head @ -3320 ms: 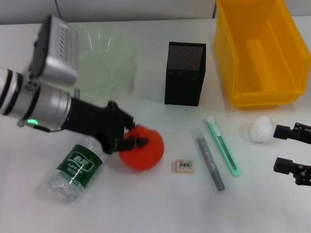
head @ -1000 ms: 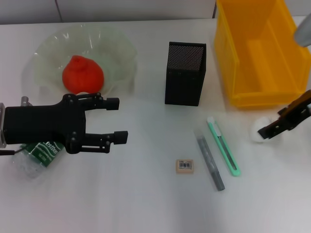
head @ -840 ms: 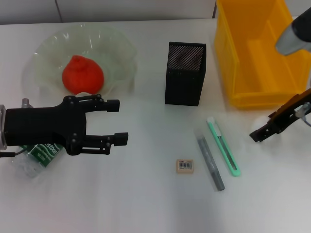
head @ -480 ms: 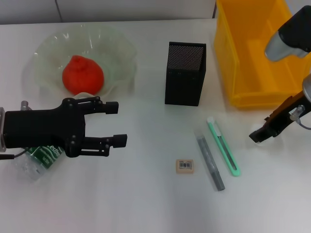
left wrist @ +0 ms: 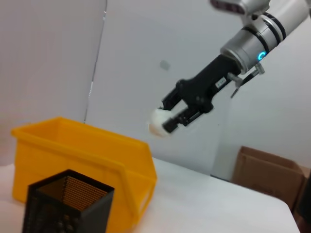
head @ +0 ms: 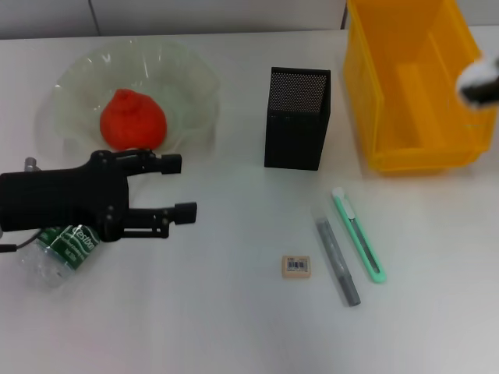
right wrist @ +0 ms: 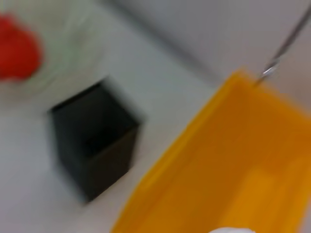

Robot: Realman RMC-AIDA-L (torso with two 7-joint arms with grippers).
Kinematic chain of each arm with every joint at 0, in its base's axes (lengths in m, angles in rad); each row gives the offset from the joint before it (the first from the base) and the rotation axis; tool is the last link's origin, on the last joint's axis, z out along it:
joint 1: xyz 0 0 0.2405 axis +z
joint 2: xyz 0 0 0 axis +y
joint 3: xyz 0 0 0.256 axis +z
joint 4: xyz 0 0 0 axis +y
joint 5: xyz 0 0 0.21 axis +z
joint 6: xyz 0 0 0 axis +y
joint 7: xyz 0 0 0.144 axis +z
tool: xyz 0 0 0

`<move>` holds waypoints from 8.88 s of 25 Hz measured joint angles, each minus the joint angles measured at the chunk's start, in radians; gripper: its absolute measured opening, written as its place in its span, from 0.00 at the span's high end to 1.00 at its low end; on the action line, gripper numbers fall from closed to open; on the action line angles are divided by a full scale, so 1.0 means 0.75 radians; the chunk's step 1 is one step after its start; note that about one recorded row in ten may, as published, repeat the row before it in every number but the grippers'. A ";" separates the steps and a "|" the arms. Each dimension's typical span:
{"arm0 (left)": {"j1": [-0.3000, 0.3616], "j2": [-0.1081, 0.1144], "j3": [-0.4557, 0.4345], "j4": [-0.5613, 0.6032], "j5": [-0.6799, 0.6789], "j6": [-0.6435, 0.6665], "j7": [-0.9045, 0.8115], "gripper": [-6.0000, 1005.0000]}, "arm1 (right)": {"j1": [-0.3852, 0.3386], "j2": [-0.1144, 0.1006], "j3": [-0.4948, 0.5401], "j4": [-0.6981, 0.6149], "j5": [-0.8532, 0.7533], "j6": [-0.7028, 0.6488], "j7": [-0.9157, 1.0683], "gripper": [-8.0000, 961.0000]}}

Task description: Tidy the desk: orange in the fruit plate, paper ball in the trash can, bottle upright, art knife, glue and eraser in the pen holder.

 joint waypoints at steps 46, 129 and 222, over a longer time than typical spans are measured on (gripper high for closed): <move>-0.026 -0.039 0.664 0.941 0.948 -0.402 -1.673 0.17 | -0.237 -0.019 0.597 1.593 1.162 0.032 -1.510 0.16; 0.099 -0.036 -0.009 -0.461 -0.673 -0.182 0.732 0.55 | -0.096 -0.044 0.626 1.609 0.941 -0.278 -1.366 0.16; 0.129 0.086 0.007 -0.211 -0.043 0.037 0.368 0.22 | 0.419 0.004 -0.622 0.912 -0.001 0.205 0.539 0.17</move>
